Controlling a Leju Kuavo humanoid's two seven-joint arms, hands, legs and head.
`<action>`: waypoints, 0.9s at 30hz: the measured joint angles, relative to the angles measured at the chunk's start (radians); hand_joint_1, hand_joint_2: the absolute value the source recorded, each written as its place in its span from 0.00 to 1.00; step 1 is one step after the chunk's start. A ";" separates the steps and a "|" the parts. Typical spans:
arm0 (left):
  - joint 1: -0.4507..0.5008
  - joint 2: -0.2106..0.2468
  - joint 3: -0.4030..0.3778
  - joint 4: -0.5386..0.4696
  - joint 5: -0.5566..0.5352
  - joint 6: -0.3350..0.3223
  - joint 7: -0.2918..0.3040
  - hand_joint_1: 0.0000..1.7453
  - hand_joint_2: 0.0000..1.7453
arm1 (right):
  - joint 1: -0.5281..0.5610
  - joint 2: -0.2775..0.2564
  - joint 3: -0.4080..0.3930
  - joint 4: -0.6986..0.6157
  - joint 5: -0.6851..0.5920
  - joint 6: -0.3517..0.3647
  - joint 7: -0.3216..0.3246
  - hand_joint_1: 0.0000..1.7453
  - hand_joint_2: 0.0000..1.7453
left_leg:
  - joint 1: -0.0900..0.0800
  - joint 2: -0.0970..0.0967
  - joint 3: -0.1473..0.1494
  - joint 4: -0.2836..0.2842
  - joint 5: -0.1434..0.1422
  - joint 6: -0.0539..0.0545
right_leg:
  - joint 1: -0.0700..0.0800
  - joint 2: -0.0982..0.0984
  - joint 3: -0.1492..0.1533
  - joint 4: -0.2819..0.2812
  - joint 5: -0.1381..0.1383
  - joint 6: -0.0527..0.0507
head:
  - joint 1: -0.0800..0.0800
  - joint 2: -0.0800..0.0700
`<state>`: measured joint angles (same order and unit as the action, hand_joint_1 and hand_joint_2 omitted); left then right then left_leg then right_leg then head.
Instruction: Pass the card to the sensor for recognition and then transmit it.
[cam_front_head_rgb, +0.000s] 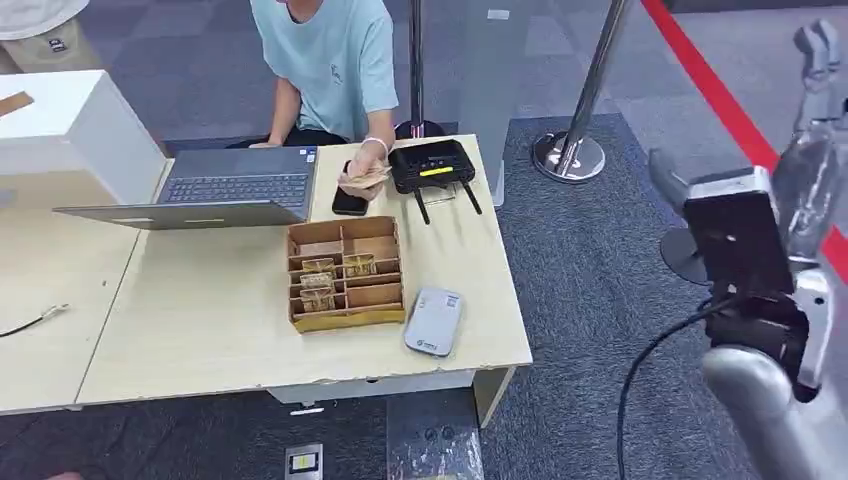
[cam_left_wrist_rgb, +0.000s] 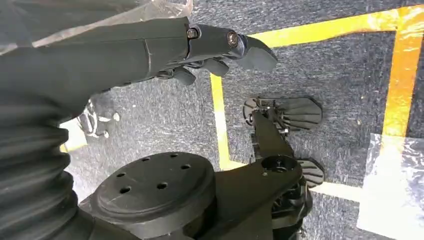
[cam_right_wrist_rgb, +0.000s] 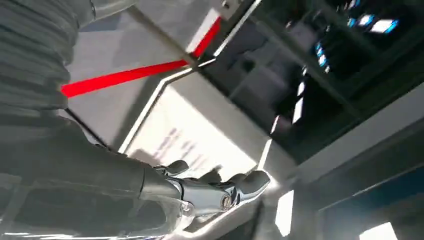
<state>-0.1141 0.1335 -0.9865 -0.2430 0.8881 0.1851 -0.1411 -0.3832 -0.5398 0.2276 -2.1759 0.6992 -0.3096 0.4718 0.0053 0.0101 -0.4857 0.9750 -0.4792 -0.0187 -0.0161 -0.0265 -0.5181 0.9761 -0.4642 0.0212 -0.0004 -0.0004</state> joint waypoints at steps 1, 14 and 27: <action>-0.001 0.000 -0.003 0.000 -0.004 -0.002 0.000 0.00 1.00 | -0.043 0.001 0.030 0.002 0.002 0.035 0.011 0.00 1.00 | 0.000 0.000 0.000 0.000 0.000 0.000 | 0.000 0.000 0.000 0.000 0.000 0.000 | 0.000 0.000; -0.015 0.002 -0.059 0.000 -0.076 -0.036 0.003 0.00 1.00 | -0.405 0.246 0.530 0.516 0.148 0.245 -0.101 0.00 1.00 | 0.003 -0.005 -0.002 0.000 0.001 -0.001 | 0.003 -0.003 -0.002 0.002 0.000 0.000 | 0.000 0.000; -0.012 0.002 -0.098 0.000 -0.098 -0.041 0.018 0.00 1.00 | -0.444 0.464 0.710 1.016 0.139 0.168 -0.204 0.00 1.00 | 0.003 -0.007 -0.004 0.000 0.001 -0.001 | 0.003 -0.003 -0.005 0.001 0.000 -0.001 | 0.000 0.000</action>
<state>-0.1262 0.1354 -1.0842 -0.2434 0.7904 0.1438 -0.1236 -0.8273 -0.0756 0.9373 -1.1602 0.8381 -0.1415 0.2678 0.0079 0.0030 -0.4901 0.9754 -0.4780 -0.0200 -0.0132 -0.0297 -0.5227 0.9774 -0.4647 0.0204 -0.0004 -0.0004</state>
